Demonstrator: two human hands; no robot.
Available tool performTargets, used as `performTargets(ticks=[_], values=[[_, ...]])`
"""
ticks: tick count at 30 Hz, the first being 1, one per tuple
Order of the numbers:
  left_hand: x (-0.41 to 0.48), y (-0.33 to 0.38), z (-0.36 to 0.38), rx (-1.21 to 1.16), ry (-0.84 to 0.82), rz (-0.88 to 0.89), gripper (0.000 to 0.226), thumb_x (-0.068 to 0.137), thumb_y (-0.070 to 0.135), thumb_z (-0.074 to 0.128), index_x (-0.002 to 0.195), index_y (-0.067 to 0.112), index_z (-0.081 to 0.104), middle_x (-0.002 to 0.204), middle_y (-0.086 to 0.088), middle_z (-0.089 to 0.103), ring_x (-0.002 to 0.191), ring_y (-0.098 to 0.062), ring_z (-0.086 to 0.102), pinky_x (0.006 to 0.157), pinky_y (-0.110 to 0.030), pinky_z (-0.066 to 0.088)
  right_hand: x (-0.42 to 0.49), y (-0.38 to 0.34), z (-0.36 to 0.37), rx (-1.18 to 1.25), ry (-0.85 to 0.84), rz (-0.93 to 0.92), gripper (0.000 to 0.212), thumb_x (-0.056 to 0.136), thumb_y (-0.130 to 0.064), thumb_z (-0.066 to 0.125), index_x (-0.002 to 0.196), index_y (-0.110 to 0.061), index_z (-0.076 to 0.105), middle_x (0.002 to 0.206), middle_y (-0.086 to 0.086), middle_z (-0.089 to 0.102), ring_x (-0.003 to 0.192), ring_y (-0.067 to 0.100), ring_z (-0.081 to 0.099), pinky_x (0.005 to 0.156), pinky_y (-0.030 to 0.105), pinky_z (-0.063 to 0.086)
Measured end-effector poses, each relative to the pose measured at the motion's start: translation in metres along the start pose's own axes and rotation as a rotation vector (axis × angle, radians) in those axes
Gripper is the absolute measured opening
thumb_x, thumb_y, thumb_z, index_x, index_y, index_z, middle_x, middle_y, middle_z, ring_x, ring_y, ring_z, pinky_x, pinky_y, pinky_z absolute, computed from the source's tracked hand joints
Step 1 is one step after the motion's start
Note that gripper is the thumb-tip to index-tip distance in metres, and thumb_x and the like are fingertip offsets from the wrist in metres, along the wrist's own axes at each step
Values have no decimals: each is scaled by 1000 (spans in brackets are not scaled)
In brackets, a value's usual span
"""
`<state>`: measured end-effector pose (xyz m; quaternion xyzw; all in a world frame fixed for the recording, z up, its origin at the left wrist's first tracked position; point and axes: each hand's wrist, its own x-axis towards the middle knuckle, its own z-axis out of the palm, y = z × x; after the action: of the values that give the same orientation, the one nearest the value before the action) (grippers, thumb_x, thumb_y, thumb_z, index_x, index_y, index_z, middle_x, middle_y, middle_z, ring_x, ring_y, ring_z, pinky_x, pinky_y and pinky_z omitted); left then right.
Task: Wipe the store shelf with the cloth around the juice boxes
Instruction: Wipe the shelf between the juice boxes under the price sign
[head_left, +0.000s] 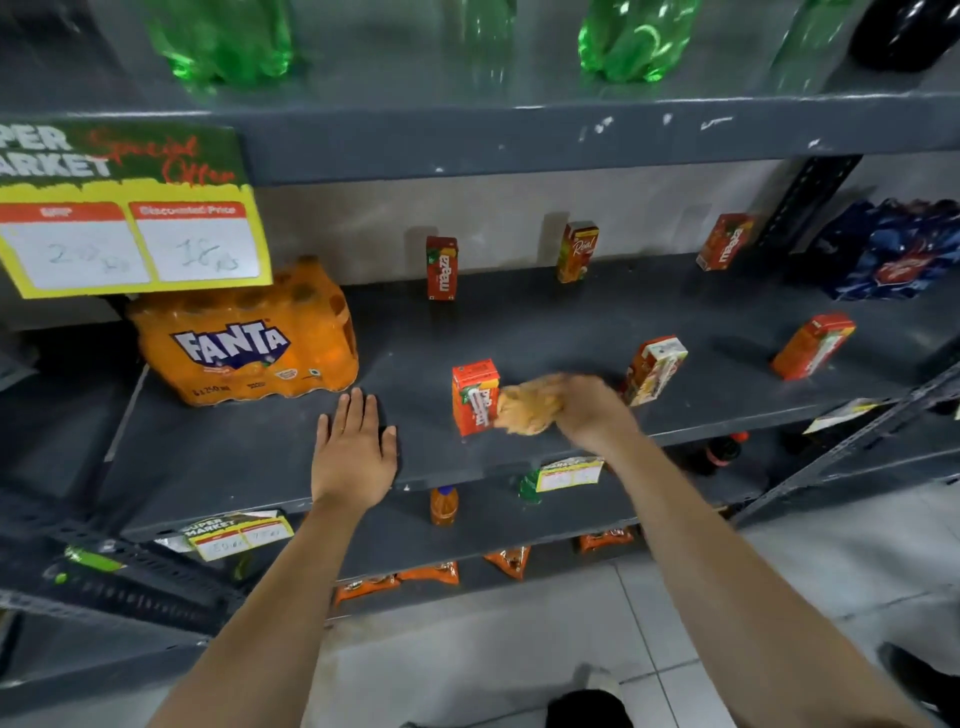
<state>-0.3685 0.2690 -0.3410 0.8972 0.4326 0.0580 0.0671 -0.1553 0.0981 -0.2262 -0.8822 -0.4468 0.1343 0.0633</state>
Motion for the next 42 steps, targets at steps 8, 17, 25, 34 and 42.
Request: performTargets(ticks=[8,17,25,34,42], values=[[-3,10,-7,15,26,-60,54,102,33,31,150,9,26,160,-7,20,147,-21,13,118,-44,4,-42,53,23,-103,-125,-307,32,89,-13,47,110,-18,69,115,6,69,106,30,64,86,38,54],[-72,171,9,-217,572,36,37,81,19,44,112,15,65,108,-10,68,90,-30,61,75,-39,37,-46,232,-74,155,-145,-42,32,84,-26,49,95,-41,75,92,-8,75,82,14,67,76,34,56],[0,270,33,-255,215,13,40,98,17,44,136,6,51,144,-11,49,135,-25,42,113,-41,31,9,243,-23,-83,9,-34,38,91,-7,40,116,-15,68,117,9,68,107,29,64,88,36,54],[22,268,49,-49,59,64,52,102,34,23,149,12,29,158,-2,26,147,-16,16,121,-37,7,43,291,-75,381,-11,44,40,80,3,48,97,-16,79,100,9,77,96,23,70,85,35,56],[23,269,51,-51,108,63,51,101,30,27,148,11,32,157,-3,29,146,-16,21,120,-34,10,183,174,-76,610,-168,-426,16,89,-36,61,98,-32,74,99,-9,75,101,15,69,92,31,52]])
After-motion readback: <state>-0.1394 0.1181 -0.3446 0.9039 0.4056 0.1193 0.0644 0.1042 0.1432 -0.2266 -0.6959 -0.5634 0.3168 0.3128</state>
